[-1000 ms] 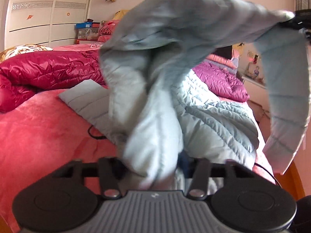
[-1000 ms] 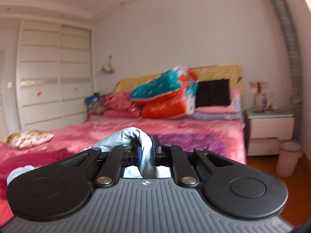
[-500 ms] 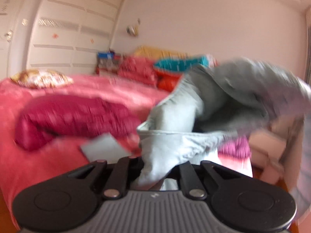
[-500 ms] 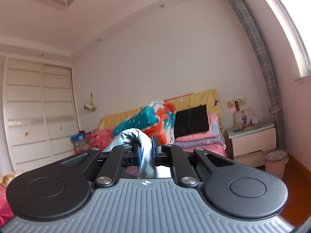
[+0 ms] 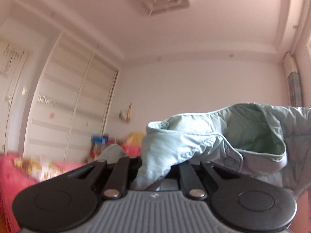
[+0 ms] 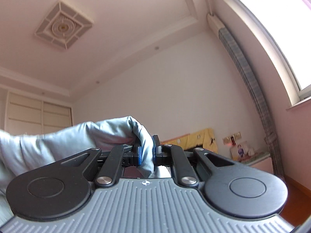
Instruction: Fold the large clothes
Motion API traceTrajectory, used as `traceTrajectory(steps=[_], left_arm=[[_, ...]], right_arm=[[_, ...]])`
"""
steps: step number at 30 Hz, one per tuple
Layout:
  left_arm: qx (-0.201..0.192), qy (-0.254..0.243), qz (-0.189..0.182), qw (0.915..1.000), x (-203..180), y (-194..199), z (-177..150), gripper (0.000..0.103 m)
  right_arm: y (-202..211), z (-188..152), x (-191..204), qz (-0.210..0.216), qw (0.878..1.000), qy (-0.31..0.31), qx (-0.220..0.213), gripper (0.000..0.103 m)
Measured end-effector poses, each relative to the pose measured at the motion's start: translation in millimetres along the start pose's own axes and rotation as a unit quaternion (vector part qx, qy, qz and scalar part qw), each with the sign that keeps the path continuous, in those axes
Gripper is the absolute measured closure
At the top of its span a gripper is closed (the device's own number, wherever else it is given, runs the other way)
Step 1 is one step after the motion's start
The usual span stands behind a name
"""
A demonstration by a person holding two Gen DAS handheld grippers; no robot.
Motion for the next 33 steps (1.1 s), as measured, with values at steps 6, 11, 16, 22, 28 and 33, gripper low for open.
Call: traceTrajectory(steps=[6, 11, 16, 22, 28, 33], left_arm=[[-0.014, -0.056, -0.005, 0.9983, -14.2, -17.8, 27.8, 0.095], [0.076, -0.089, -0.012, 0.9931, -24.4, -65.7, -23.5, 0.095], [0.165, -0.120, -0.003, 0.9790, -26.1, -128.6, -106.3, 0.094], [0.201, -0.145, 0.017, 0.9686, -23.3, -186.1, -179.4, 0.094], [0.238, -0.159, 0.026, 0.9579, -19.0, -211.0, -243.4, 0.087], [0.276, -0.159, 0.036, 0.9470, -6.6, -227.8, -282.8, 0.053]], right_arm=[[17.1, 7.5, -0.2, -0.003, 1.000, -0.001, -0.017, 0.093], [11.1, -11.2, -9.4, -0.034, 0.999, 0.011, 0.002, 0.093], [-17.5, -65.1, -18.8, -0.069, 0.994, 0.059, 0.062, 0.092], [-58.7, -153.7, -28.1, -0.081, 0.981, 0.099, 0.148, 0.092], [-119.0, -246.8, -24.6, -0.095, 0.963, 0.127, 0.220, 0.091], [-177.5, -312.5, -17.9, -0.104, 0.944, 0.150, 0.273, 0.086]])
Point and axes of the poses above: each gripper's, at about its wrist camera, not at the fingertips, and y roughly against the way its jaws point, x to its left, z to its top, the point moved 6 cm from there along -y, roughly the way its jaws point, and after that the axes turned 1 degree about -y, right-handed, at the moved point
